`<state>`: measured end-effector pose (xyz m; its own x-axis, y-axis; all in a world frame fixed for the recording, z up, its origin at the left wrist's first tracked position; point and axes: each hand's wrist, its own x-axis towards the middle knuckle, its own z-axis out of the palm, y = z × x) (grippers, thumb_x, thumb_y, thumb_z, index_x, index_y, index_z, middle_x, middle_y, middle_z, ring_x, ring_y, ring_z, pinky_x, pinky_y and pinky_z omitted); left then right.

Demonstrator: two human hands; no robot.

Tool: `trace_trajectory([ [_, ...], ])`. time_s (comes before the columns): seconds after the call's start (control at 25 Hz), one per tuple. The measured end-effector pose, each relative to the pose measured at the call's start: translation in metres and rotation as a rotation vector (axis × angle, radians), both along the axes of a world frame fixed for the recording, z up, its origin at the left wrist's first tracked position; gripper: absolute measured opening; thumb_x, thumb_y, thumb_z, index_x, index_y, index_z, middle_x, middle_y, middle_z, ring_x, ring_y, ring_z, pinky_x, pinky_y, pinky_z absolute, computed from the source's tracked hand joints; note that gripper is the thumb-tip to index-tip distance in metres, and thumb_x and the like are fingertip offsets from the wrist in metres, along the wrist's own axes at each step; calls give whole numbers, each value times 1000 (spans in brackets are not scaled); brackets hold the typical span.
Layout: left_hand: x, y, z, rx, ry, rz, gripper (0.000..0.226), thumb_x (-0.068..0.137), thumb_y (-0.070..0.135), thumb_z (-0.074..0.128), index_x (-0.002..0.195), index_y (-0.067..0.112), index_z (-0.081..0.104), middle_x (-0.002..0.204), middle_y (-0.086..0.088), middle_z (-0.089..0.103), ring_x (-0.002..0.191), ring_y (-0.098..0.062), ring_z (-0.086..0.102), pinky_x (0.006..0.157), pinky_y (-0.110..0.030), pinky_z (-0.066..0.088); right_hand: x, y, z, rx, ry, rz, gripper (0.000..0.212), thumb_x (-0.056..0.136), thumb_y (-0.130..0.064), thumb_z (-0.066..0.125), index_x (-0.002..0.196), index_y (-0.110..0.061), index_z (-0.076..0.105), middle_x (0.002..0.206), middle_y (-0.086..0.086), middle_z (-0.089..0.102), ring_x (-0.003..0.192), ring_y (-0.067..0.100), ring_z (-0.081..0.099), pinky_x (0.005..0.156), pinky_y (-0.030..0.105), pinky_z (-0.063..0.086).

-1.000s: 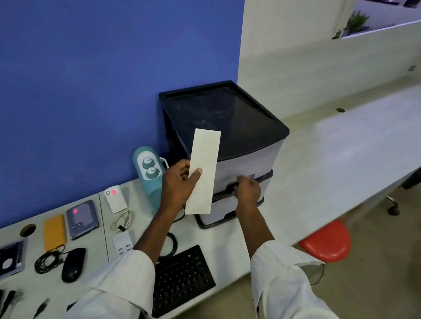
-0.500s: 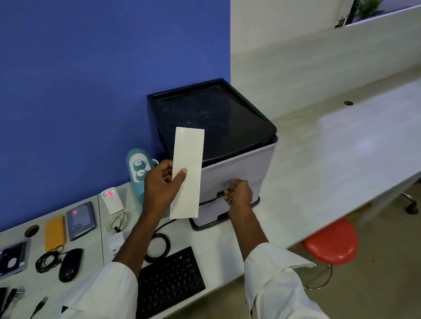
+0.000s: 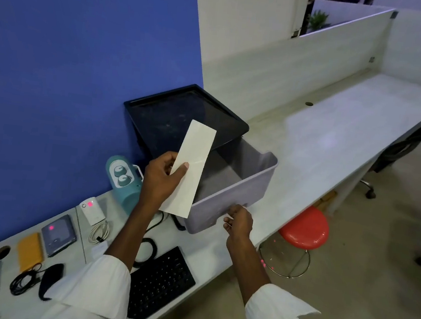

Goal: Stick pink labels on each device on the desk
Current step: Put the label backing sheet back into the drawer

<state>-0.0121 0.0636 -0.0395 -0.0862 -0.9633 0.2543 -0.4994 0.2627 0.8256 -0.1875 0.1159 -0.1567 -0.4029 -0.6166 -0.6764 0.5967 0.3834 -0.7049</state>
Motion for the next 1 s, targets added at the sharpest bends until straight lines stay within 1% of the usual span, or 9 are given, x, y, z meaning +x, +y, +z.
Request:
trace_trajectory([
  [0.08,-7,-9,5,-32,-103,-69,19,89,27,67,103,15,64,100,5,69,84,-8,64,70,-17,47,0,6,2,-19,2,-20,13,92,-15,60,100,-5,62,89,12,62,74,23,57,75,35,53],
  [0.16,-20,-20,9,-96,-241,-119,15,88,26,67,98,16,65,95,3,71,82,-12,65,70,-26,52,0,9,5,-40,2,-35,8,94,-15,57,90,-10,62,90,12,63,73,23,57,70,33,51],
  [0.24,-37,-32,9,-140,-438,-142,14,85,25,67,97,17,65,93,1,72,81,-18,66,70,-30,53,0,10,6,-51,7,-37,11,94,-15,56,85,-15,60,91,11,63,72,22,57,69,32,51],
  [0.4,-72,-51,-12,-22,-809,-180,26,83,22,70,107,15,65,107,-7,70,94,-24,67,71,-30,49,-1,12,2,-75,36,-22,12,95,-17,56,85,-19,62,93,9,66,78,24,60,70,33,53],
  [0.52,-88,-68,-36,125,-879,-223,33,80,24,74,110,15,64,113,-9,68,99,-26,67,82,-35,56,-3,9,-3,-75,86,-10,9,95,-20,59,87,-22,63,93,5,68,83,25,64,73,33,56],
  [0.6,-93,-76,-47,223,-898,-263,38,80,24,75,114,13,62,118,-11,67,105,-28,66,89,-41,56,-4,9,-7,-77,94,-2,6,93,-21,63,97,-18,65,99,7,70,81,25,65,70,32,57],
  [0.76,-103,-85,-62,295,-944,-305,38,81,20,75,115,7,63,121,-15,66,109,-31,64,92,-39,54,-5,11,-12,-101,31,-14,34,86,-20,71,117,-15,57,105,9,67,78,22,63,68,31,54],
  [0.88,-105,-88,-70,343,-974,-308,37,81,15,75,114,7,62,120,-15,65,109,-31,63,90,-37,53,-7,11,-12,-110,22,-9,38,87,-22,72,120,-17,54,108,9,65,80,22,64,70,30,54],
  [1.0,-103,-88,-72,372,-961,-324,39,82,14,74,118,9,60,121,-14,65,110,-31,63,95,-40,53,-6,14,-11,-119,41,-5,42,87,-25,73,122,-19,52,113,9,66,83,21,66,70,29,56],
])
